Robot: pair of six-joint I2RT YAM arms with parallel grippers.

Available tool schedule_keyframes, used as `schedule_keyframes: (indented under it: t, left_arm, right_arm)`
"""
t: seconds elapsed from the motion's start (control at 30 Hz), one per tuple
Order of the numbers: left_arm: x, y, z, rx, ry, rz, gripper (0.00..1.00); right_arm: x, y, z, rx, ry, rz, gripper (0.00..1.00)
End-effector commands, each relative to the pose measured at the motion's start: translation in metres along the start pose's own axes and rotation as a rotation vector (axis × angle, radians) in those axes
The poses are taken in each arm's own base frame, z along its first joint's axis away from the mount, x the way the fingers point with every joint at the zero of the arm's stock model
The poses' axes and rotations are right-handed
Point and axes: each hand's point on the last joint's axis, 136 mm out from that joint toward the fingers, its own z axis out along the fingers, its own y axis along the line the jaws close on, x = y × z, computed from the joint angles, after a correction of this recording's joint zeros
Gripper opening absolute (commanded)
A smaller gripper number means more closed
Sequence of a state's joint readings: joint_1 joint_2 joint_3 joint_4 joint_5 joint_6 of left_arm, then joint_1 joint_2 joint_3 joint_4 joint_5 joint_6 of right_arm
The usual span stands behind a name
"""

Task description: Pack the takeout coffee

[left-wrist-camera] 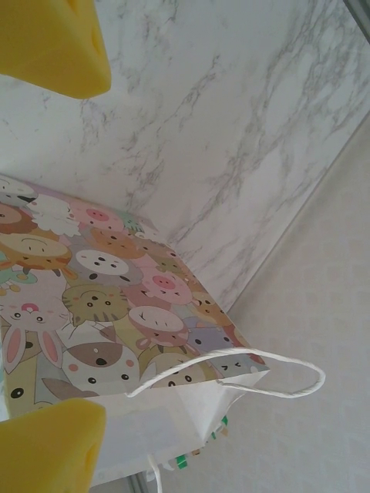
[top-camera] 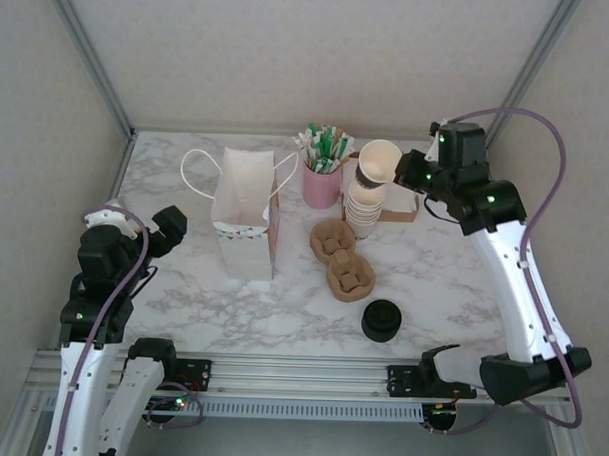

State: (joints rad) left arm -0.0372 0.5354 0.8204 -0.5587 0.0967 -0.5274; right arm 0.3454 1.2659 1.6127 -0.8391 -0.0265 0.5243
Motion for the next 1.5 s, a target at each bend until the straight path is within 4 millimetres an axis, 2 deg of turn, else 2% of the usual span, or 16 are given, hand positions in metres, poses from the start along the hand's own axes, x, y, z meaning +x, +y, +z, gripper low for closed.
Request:
schedule_keyframes:
  t: [0.0, 0.13, 0.27, 0.73, 0.87, 0.97, 1.37, 1.47]
  left_arm:
    - [-0.003, -0.001, -0.003, 0.011, -0.016, -0.016, 1.0]
    - [-0.003, 0.0, -0.002, 0.009, -0.016, -0.017, 1.0]
    - [-0.003, 0.0, -0.002, 0.006, -0.017, -0.018, 1.0]
    - [-0.003, 0.002, -0.002, -0.001, -0.017, -0.025, 1.0]
    - [-0.002, 0.002, -0.001, -0.002, -0.016, -0.025, 1.0]
    - [-0.003, 0.003, -0.001, -0.004, -0.017, -0.025, 1.0]
    - [-0.003, 0.004, -0.001, -0.012, -0.018, -0.026, 1.0]
    - [-0.003, 0.004, -0.001, -0.012, -0.018, -0.027, 1.0]
  right_arm:
    - [0.004, 0.023, -0.022, -0.085, 0.007, -0.002, 0.0]
    - [0.024, 0.037, -0.029, -0.114, 0.052, -0.055, 0.0]
    - [0.047, 0.042, -0.029, -0.114, 0.113, -0.098, 0.0]
    - [0.14, 0.069, -0.013, -0.251, 0.327, -0.236, 0.0]
    - [0.158, 0.073, -0.005, -0.275, 0.366, -0.237, 0.0]
    - [0.18, 0.084, -0.003, -0.315, 0.405, -0.265, 0.0]
    - [0.254, 0.073, 0.047, -0.157, 0.492, -0.455, 0.0]
    - [0.268, 0.073, 0.06, -0.136, 0.497, -0.44, 0.0]
